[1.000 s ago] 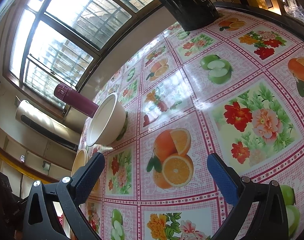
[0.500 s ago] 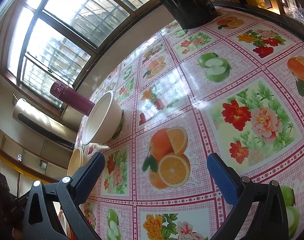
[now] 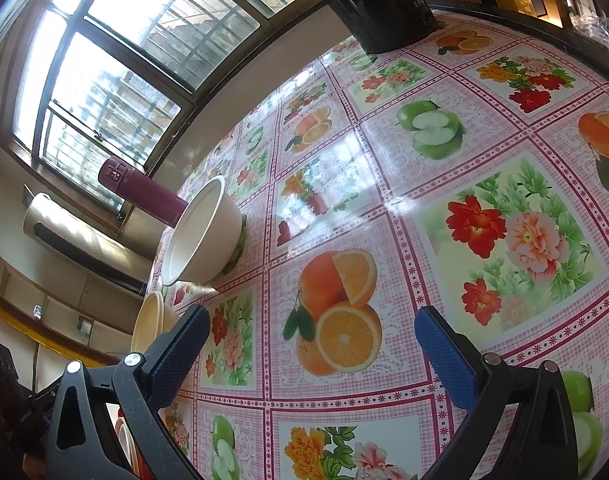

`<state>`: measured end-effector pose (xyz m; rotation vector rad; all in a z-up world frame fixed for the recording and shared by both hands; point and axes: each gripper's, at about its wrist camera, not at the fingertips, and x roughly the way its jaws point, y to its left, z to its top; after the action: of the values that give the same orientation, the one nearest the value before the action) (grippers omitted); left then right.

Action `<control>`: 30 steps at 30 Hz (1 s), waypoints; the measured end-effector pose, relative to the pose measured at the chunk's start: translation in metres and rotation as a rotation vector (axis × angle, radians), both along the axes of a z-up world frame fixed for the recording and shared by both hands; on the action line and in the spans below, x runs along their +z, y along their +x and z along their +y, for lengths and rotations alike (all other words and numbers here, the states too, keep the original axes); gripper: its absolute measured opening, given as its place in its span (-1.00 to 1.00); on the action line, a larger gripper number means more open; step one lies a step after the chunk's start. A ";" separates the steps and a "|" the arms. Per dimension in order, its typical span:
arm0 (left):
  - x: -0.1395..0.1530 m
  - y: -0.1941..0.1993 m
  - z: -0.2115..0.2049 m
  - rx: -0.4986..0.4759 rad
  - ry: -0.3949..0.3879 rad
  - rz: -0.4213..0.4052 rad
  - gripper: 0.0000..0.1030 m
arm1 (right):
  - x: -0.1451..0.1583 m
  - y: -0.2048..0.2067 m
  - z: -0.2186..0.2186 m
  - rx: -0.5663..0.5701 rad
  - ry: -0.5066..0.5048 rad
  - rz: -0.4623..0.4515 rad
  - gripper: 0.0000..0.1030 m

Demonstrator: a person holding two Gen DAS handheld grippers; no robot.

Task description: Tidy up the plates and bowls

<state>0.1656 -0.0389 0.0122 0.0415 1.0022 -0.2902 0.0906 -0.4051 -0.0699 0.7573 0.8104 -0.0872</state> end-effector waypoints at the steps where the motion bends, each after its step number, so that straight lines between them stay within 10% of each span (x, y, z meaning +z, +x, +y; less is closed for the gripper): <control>1: 0.000 0.000 -0.001 -0.003 0.002 0.001 1.00 | 0.000 0.000 0.000 0.000 -0.002 0.001 0.99; 30: -0.009 -0.001 -0.009 -0.027 0.007 0.027 1.00 | -0.001 -0.003 -0.001 -0.012 0.004 0.012 0.99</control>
<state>0.1643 -0.0476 0.0034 0.0572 1.0299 -0.3124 0.0875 -0.4057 -0.0710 0.7658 0.8181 -0.1013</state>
